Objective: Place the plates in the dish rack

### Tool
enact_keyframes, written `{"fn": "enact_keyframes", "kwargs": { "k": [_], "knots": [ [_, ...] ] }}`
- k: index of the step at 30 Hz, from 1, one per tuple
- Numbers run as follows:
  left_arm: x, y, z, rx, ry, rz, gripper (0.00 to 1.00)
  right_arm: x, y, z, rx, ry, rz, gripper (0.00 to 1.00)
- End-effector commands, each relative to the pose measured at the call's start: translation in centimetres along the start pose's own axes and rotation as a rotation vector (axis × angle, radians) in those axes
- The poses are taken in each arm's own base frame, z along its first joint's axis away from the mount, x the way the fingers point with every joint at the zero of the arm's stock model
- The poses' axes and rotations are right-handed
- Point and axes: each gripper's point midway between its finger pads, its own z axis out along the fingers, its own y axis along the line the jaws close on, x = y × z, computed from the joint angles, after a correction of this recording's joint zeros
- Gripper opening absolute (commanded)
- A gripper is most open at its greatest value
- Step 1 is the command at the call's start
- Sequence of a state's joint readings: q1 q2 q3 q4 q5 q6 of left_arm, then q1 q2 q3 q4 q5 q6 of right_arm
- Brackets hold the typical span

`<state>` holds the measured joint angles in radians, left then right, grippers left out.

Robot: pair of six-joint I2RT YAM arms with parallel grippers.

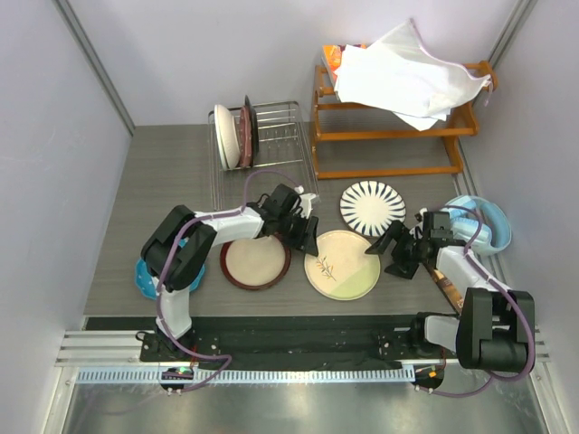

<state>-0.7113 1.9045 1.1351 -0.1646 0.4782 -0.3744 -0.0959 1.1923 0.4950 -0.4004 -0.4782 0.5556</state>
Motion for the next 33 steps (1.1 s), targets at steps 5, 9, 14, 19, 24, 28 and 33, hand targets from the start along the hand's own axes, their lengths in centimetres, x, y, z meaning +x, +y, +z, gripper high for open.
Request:
{"fn": "enact_keyframes", "kwargs": {
  "k": [5, 9, 14, 19, 24, 28, 33],
  "knots": [
    [1.1, 0.3, 1.4, 0.022, 0.033, -0.046, 0.25, 2.4, -0.2, 1.6, -0.054, 0.083, 0.047, 0.9],
    [1.1, 0.7, 1.4, 0.001, 0.026, -0.054, 0.0, 3.2, 0.2, 2.0, -0.083, 0.115, 0.049, 0.9],
    [0.9, 0.6, 1.2, 0.005, 0.01, -0.04, 0.0, 4.3, 0.5, 2.4, -0.095, 0.153, 0.033, 0.88],
    [0.0, -0.9, -0.4, 0.068, -0.033, 0.007, 0.0, 4.3, 1.0, 2.2, -0.111, 0.146, -0.009, 0.87],
    [-0.7, -2.1, -2.2, 0.102, -0.069, 0.058, 0.0, 4.3, 0.7, 2.2, -0.091, 0.141, -0.016, 0.87],
    [-1.6, -3.3, -2.6, 0.157, -0.098, 0.088, 0.0, 5.4, -0.1, 2.8, -0.047, 0.182, -0.021, 0.87],
    [-1.6, -3.7, -1.2, 0.219, -0.084, 0.075, 0.0, 7.0, -0.4, 3.5, -0.03, 0.252, -0.006, 0.84]
  ]
}}
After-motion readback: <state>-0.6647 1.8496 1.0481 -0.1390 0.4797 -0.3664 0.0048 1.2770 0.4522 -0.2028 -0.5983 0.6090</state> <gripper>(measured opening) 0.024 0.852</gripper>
